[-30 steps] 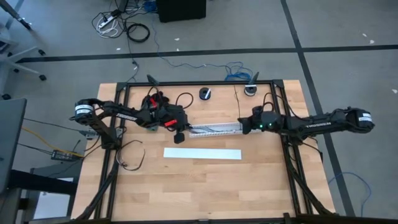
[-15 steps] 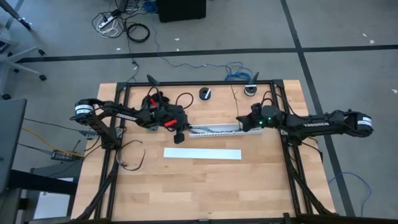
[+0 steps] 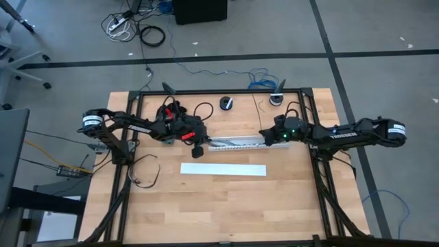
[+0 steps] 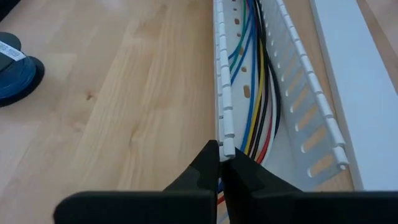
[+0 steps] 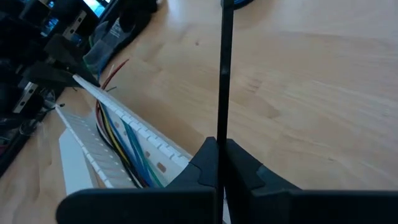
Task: Ziptie cables
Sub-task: Put the ziptied cables into the white cable duct
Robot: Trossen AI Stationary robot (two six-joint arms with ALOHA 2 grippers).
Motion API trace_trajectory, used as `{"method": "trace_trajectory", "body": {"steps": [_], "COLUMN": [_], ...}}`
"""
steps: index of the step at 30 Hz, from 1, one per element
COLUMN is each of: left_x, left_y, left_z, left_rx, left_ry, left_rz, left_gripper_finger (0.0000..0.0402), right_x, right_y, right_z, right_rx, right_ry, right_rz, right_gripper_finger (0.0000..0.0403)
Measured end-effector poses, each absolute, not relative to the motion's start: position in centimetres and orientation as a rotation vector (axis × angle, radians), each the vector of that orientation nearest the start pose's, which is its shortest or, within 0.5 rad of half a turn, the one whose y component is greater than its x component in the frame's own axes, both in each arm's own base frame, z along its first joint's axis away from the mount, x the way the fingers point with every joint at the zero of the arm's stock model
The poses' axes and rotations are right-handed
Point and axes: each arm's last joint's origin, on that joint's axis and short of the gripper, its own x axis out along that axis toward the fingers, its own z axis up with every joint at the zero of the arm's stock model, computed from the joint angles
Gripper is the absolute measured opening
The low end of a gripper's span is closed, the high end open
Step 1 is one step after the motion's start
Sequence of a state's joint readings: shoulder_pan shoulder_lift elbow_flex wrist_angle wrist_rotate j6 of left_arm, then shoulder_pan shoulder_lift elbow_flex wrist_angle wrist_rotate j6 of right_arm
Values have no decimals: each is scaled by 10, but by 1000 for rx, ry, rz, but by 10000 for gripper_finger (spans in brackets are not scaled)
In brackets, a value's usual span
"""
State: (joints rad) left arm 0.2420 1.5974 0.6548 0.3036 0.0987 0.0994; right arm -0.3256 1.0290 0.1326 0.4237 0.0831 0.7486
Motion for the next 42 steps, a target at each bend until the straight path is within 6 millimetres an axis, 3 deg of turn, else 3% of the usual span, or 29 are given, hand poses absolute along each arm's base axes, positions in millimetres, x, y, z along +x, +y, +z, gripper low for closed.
{"method": "trace_trajectory", "body": {"steps": [24, 42], "left_x": [289, 289], "left_y": [68, 70], "left_z": [147, 147], "left_rx": [-13, 15], "left_ry": [642, 634], "left_rz": [107, 172], "left_gripper_finger": [0, 0], "right_x": [158, 157], "right_y": [-58, -63], "right_z": [130, 133], "right_rx": [815, 884], "right_ry": [302, 280], "right_rz": [-599, -533], "right_gripper_finger": [0, 0]}}
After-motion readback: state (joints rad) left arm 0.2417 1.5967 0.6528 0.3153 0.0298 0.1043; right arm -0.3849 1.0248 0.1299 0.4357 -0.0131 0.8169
